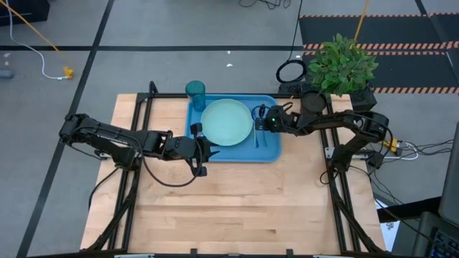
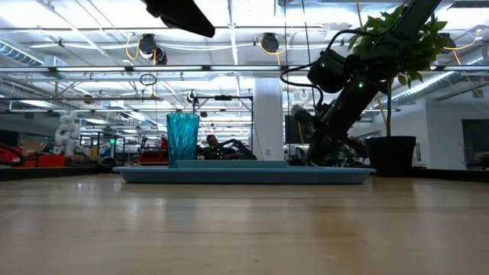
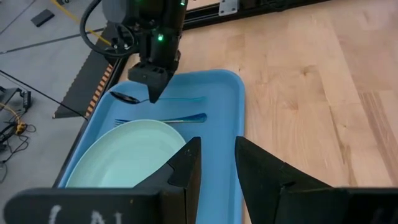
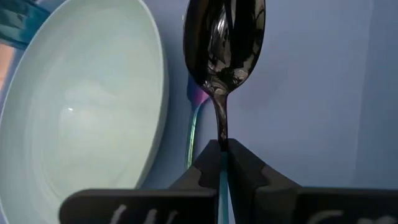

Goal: Pick and place plate/cup/fork/spoon on tray
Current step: Put the spoon on the right beside the fork on the blue tray, then return to Home Position

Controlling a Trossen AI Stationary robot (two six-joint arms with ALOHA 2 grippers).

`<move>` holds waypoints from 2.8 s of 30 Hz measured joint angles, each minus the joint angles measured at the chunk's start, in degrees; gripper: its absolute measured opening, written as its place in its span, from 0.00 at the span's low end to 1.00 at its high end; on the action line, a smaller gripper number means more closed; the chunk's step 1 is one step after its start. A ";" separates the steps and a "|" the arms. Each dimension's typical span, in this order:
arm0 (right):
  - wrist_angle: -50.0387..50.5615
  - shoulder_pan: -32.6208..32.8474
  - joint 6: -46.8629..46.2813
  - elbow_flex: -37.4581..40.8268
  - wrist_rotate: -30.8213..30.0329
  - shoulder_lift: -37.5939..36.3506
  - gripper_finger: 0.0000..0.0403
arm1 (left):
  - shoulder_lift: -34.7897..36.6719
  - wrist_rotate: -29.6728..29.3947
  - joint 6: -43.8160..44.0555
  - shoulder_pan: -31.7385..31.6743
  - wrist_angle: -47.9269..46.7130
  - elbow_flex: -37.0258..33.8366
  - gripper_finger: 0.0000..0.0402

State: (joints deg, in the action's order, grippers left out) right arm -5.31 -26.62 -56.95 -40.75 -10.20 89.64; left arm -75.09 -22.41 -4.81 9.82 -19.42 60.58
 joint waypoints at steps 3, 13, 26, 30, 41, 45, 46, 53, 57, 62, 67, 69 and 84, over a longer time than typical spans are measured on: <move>0.55 -0.62 0.00 0.00 0.23 0.31 0.00 | 0.00 0.00 0.01 0.00 0.00 0.00 0.25; 2.62 -0.97 0.00 0.00 1.34 0.31 0.01 | 0.00 0.00 0.03 0.00 0.00 0.00 0.25; 3.35 -1.22 -0.53 0.00 -0.17 0.31 0.01 | 0.01 0.01 0.16 0.00 0.02 0.00 0.25; 3.41 -1.24 -0.19 0.02 -0.26 0.31 0.01 | 0.00 0.01 0.17 0.00 0.02 0.00 0.25; 3.50 -1.22 1.02 0.02 -0.23 0.31 0.02 | 0.01 0.02 0.17 0.00 0.02 0.00 0.25; 4.29 -1.22 1.26 0.04 -0.18 0.31 0.03 | 0.00 0.02 0.17 0.00 0.02 0.00 0.25; 4.29 -1.22 1.25 0.04 -0.20 0.31 0.04 | 0.00 0.03 0.15 0.00 0.04 0.00 0.25; 4.26 -1.24 2.12 0.04 -0.22 0.31 0.15 | 0.00 0.04 0.14 0.00 0.02 0.00 0.25; 3.51 -1.48 2.20 0.04 -0.20 0.31 0.18 | 0.00 0.04 -0.32 0.00 0.03 0.00 0.25; 1.89 -1.48 6.44 0.07 3.44 -2.40 0.19 | 0.00 0.04 -0.50 0.00 0.02 0.00 0.25; 0.59 0.12 15.73 0.07 9.93 -8.46 0.19 | 0.00 0.02 -0.89 -0.02 0.00 0.00 0.25; 0.59 1.43 20.91 0.06 12.98 -11.06 0.19 | 0.00 0.02 -1.25 0.00 -0.02 0.00 0.25; 2.21 19.79 45.75 3.77 14.78 -27.35 0.01 | 7.40 -0.56 7.41 5.12 -9.48 -1.03 0.25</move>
State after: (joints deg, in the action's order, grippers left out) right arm -3.10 -6.83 -11.20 -36.99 4.59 62.29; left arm -67.69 -22.97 2.60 14.94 -28.90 59.55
